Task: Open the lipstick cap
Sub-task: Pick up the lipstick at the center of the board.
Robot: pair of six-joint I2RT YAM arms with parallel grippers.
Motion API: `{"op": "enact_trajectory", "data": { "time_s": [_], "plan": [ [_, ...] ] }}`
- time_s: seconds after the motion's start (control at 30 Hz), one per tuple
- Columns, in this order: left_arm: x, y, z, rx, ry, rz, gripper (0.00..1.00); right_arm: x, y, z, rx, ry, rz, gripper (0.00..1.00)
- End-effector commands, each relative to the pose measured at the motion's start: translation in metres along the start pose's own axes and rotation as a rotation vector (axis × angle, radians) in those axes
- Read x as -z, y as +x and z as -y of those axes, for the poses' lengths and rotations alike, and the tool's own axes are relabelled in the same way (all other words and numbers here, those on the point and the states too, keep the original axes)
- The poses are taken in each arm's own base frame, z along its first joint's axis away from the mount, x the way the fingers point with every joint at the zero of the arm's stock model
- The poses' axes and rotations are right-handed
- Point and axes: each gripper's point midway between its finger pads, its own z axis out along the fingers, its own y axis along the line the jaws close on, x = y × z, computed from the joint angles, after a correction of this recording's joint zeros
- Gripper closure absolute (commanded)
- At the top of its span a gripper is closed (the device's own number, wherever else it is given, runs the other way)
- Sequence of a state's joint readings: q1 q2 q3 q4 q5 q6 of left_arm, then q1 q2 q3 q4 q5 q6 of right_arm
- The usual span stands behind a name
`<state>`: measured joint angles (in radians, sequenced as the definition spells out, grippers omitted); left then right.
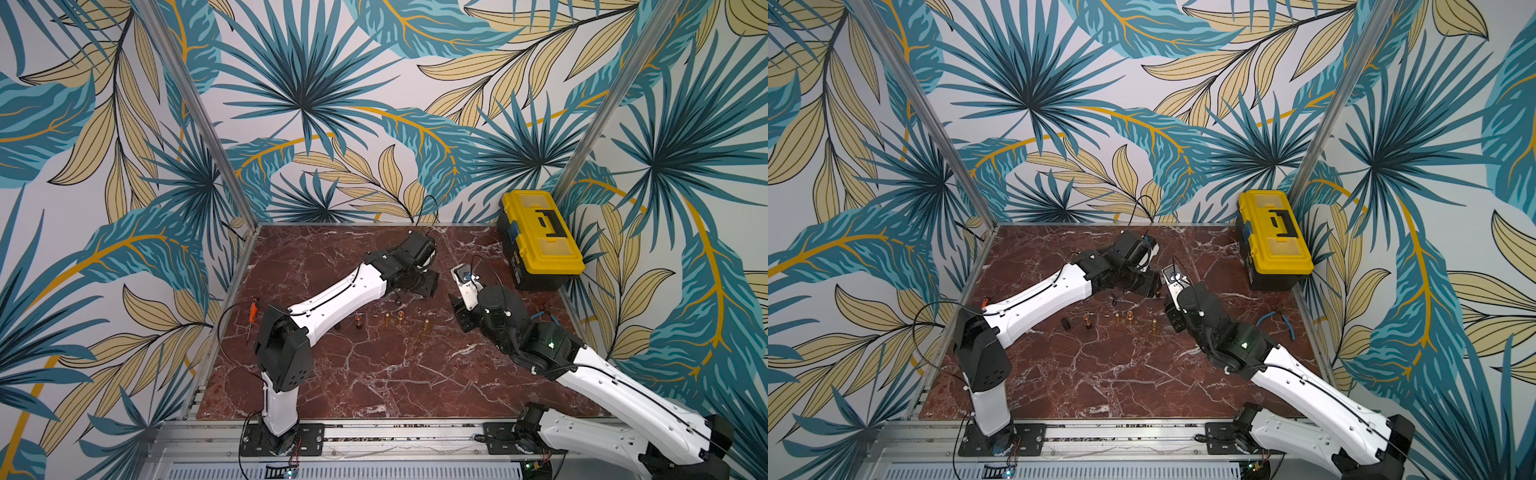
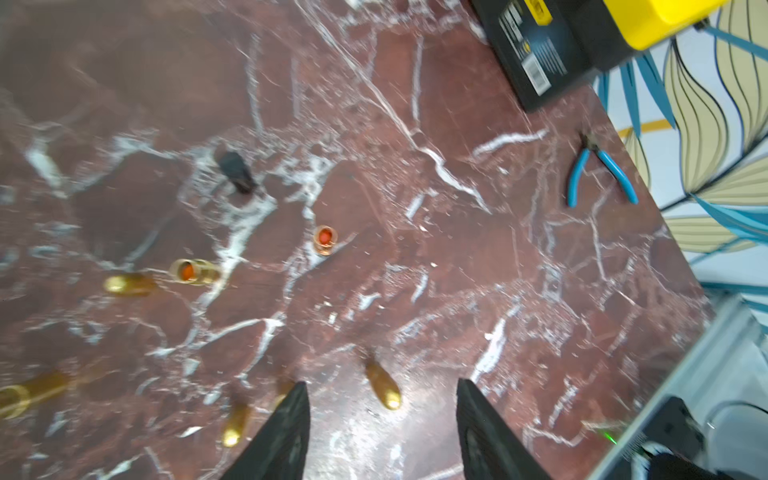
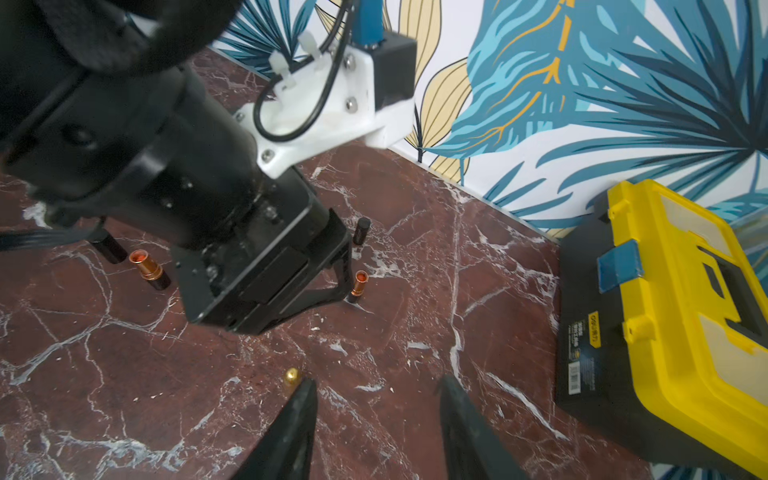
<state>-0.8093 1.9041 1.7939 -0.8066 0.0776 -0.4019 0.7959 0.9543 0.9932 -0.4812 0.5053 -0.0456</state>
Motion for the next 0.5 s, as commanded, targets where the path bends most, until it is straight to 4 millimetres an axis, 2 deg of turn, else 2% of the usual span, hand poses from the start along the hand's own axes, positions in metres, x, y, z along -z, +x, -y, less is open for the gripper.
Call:
{"op": "enact_trajectory", "data": {
  "time_s": [0.0, 0.17, 0.27, 0.47],
  "plan": [
    [-0.021, 0.056, 0.003, 0.038, -0.005, -0.251, 0.42, 0.009, 0.003, 0.027, -0.083, 0.061, -0.007, 0.51],
    [-0.040, 0.072, 0.007, 0.005, -0.059, -0.299, 0.42, -0.001, 0.023, 0.033, -0.242, 0.010, -0.033, 0.51],
    [-0.045, 0.076, 0.005, -0.020, -0.121, -0.306, 0.42, -0.008, 0.031, 0.029, -0.269, -0.011, -0.061, 0.51],
    [-0.056, 0.080, -0.006, -0.030, -0.180, -0.315, 0.42, -0.006, 0.027, 0.026, -0.275, -0.035, -0.030, 0.51]
  ]
}}
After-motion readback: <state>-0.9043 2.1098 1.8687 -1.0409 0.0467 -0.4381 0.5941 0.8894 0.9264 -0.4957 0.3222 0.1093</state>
